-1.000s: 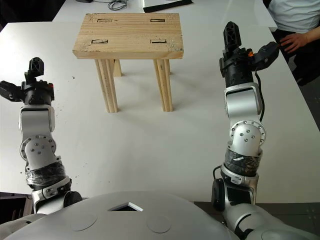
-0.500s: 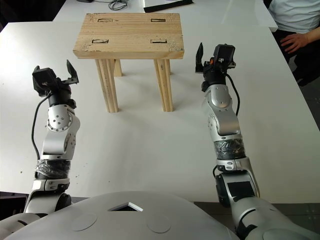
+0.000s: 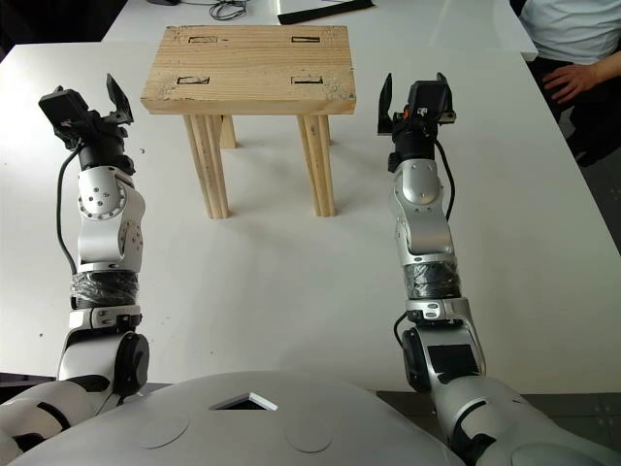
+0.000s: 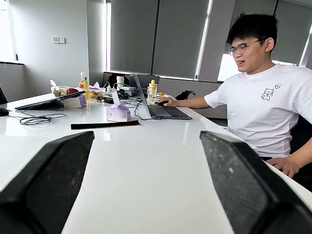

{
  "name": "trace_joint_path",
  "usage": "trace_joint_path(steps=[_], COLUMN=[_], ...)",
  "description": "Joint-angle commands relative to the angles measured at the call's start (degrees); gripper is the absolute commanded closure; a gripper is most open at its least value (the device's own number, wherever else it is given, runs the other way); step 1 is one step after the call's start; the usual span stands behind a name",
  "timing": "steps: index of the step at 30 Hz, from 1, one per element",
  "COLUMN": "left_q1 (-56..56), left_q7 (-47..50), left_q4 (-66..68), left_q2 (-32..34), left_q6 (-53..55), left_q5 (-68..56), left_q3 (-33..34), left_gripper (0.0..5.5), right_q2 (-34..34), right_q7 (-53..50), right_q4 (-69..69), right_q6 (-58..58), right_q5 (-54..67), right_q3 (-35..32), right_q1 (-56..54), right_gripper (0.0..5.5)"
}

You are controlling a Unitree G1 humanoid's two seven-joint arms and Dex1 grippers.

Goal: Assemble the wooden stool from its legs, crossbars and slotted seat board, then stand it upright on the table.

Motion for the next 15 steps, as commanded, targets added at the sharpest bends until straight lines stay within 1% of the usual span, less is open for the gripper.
trace_joint_path(steps=[1, 6, 12, 15], left_q1=[-0.20, -0.87, -3.97, -5.39], left_q7=[0.03, 0.40, 0.45, 0.24], left_q4=[-0.13, 0.64, 4.11, 6.05], left_q2=[-1.14, -2.84, -4.25, -4.07], left_q6=[-0.41, -0.78, -2.66, -4.01], left_q5=[1.37, 2.00, 2.87, 2.93], left_q3=[0.86, 1.39, 1.30, 1.86], left_gripper=[1.48, 1.48, 1.48, 1.48], right_q2=[1.00, 1.56, 1.15, 1.41], right_q7=[1.36, 3.14, 3.39, 4.00], right_q4=[-0.44, 1.21, 5.93, 8.36], right_q6=[0.91, 1.62, -0.73, -2.52], right_q5=[-1.39, -1.36, -2.69, -3.99], right_q3=[-0.58, -2.09, -4.07, -3.28], right_q1=[-1.35, -2.54, -4.77, -6.63], right_gripper=[1.50, 1.50, 1.50, 1.50])
